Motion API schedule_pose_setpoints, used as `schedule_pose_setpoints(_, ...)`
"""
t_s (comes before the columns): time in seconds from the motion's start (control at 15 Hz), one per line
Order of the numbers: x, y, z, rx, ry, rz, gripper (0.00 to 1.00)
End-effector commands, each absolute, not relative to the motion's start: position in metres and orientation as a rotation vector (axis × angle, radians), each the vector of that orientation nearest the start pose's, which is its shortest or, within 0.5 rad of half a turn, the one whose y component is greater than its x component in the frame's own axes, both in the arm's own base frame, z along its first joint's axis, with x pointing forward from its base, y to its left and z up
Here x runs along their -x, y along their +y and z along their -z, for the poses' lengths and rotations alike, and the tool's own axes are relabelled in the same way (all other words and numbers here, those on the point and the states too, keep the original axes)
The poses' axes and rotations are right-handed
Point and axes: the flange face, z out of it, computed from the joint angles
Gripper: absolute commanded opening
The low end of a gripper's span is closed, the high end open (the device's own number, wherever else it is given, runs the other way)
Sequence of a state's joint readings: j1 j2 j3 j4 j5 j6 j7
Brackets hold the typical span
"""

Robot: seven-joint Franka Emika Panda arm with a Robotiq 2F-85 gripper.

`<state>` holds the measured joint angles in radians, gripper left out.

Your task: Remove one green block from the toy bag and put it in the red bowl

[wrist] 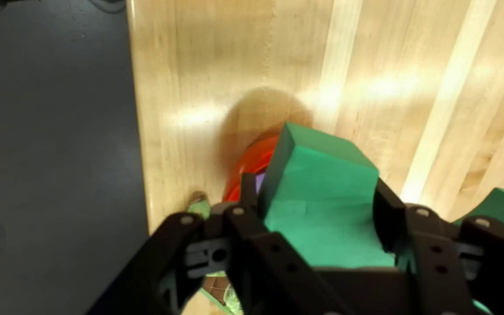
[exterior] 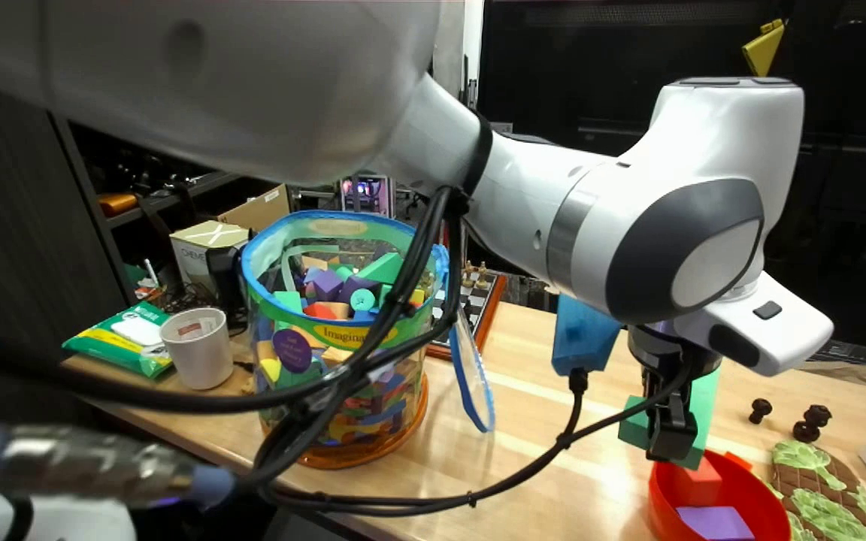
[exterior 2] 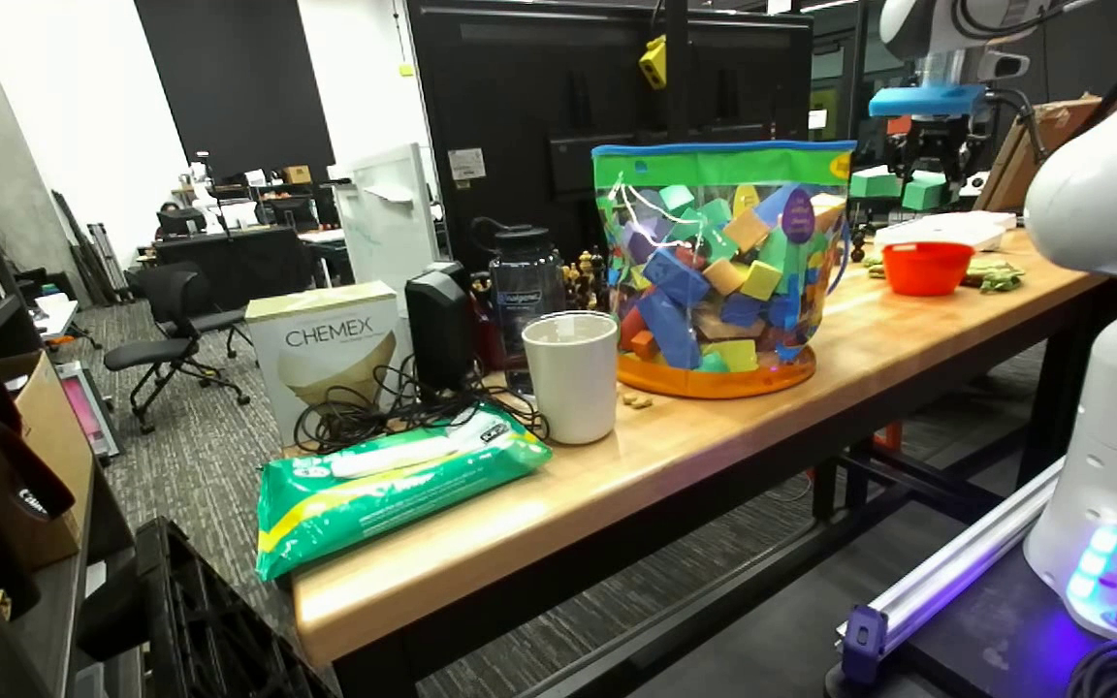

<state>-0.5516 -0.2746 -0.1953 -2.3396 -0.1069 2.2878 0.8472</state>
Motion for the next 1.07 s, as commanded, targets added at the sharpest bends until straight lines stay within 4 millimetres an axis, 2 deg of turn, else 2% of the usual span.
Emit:
schedule_pose_setpoints(0.0, -0.382, -0.351, -0.469, 2.346, 2.150, 0.354, 0.35)
schedule_pose_setpoints(0.27, -0.401, -0.363, -0.463, 2.381, 2.130, 0.333, 0.35)
schedule_pose_setpoints(0.47, -0.408, -0.373, -0.448, 2.396, 2.117, 0.286, 0.35)
schedule_pose_setpoints(1.0, -0.402, -0.401, -0.415, 2.386, 2.189, 0.185, 0.35)
